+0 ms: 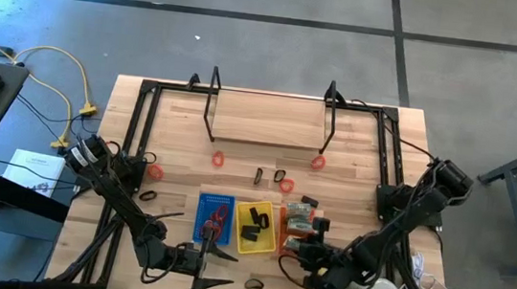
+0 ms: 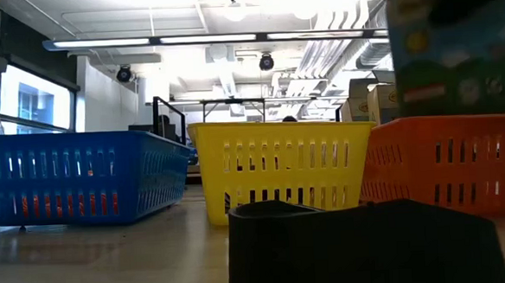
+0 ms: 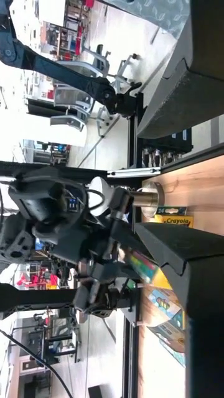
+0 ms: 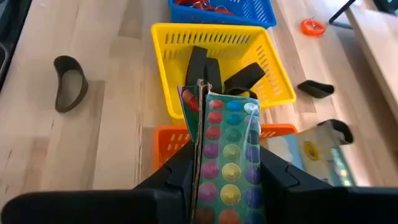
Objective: Pick & Place Office Desk Supplies
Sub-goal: Put the crayon box into the orange basket
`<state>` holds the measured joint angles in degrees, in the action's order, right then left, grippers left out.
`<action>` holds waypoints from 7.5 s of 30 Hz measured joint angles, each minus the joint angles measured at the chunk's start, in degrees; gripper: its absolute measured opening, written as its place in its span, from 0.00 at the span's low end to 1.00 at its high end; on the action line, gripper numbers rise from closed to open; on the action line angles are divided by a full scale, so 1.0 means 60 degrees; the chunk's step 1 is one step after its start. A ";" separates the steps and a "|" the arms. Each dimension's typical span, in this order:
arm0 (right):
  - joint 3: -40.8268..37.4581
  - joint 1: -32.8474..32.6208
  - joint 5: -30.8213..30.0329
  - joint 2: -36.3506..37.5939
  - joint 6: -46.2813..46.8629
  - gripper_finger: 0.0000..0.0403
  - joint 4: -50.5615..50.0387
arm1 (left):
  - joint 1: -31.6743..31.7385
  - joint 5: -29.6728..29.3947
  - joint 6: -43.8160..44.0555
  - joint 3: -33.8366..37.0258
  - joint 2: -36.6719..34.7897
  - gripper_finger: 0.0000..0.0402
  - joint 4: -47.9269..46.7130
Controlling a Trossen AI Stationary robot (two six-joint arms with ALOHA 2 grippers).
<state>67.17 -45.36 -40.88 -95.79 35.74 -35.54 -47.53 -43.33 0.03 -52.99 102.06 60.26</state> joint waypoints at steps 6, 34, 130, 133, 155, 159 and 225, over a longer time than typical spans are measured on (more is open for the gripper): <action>-0.0610 0.0278 0.0439 0.0000 -0.0597 0.23 0.1051 | 0.0039 0.0004 0.0000 0.0000 0.0004 0.56 -0.0149; -0.1624 0.0929 0.0213 0.0028 -0.1052 0.51 0.2676 | 0.0164 0.0007 0.0764 0.0000 0.0011 0.56 -0.0978; -0.0265 -0.0044 0.6647 -0.0503 1.0918 0.53 -0.1511 | 0.0280 0.0000 0.1244 0.0004 0.0011 0.56 -0.1855; -0.0265 -0.0044 0.6742 -0.0503 1.1002 0.53 -0.1697 | 0.0280 0.0000 0.1246 0.0004 0.0011 0.56 -0.1961; -0.0265 0.0087 0.6074 -0.0500 1.0498 0.53 -0.1821 | 0.0280 0.0000 0.1246 0.0004 0.0011 0.56 -0.2045; -0.0265 0.0087 0.5668 -0.0499 1.0499 0.53 -0.2107 | 0.0280 0.0000 0.1246 0.0004 0.0011 0.56 -0.2046; 0.3764 -0.1679 0.0860 -0.0415 0.9455 0.17 -0.7894 | 0.0412 0.0000 0.1800 0.0004 0.0011 0.56 -0.2136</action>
<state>89.76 -55.44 -35.72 -98.28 92.47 -82.91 -45.06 -43.33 10.83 -52.97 102.13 47.44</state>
